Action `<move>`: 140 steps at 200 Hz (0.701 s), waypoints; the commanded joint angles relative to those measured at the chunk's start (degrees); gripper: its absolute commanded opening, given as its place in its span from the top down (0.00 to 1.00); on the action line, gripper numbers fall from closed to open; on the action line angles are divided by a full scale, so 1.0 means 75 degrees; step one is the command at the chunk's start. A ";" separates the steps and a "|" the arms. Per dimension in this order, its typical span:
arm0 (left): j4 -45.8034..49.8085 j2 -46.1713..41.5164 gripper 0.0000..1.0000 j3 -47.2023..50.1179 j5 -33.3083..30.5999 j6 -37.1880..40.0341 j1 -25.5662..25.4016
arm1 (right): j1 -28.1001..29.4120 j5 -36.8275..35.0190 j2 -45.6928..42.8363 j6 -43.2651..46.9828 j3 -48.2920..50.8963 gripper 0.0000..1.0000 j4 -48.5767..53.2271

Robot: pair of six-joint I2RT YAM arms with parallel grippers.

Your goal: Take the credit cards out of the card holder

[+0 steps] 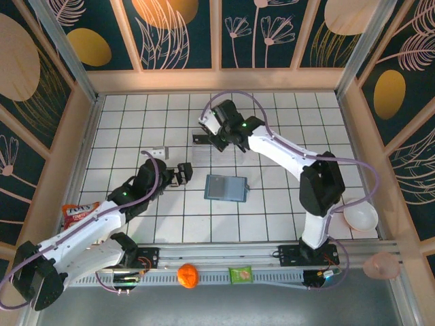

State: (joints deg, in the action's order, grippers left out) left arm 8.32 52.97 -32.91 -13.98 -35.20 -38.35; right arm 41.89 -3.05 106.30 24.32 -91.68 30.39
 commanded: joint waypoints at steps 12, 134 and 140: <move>0.0383 -0.0200 0.01 0.0111 0.0258 -0.0231 0.0129 | -0.0029 0.0172 0.0595 0.1551 -0.1108 1.00 0.1107; 0.0701 0.0116 0.01 -0.0003 0.0304 -0.0292 0.0493 | 0.0089 0.0245 0.1586 0.3043 -0.2789 1.00 0.2415; 0.0696 0.0172 0.01 -0.0028 0.0316 -0.0295 0.0510 | 0.0098 0.0237 0.1615 0.3070 -0.2768 1.00 0.2357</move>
State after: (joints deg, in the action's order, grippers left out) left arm 12.08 52.90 -32.53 -12.45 -36.69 -35.16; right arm 42.00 -1.87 117.47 43.97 -112.05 47.33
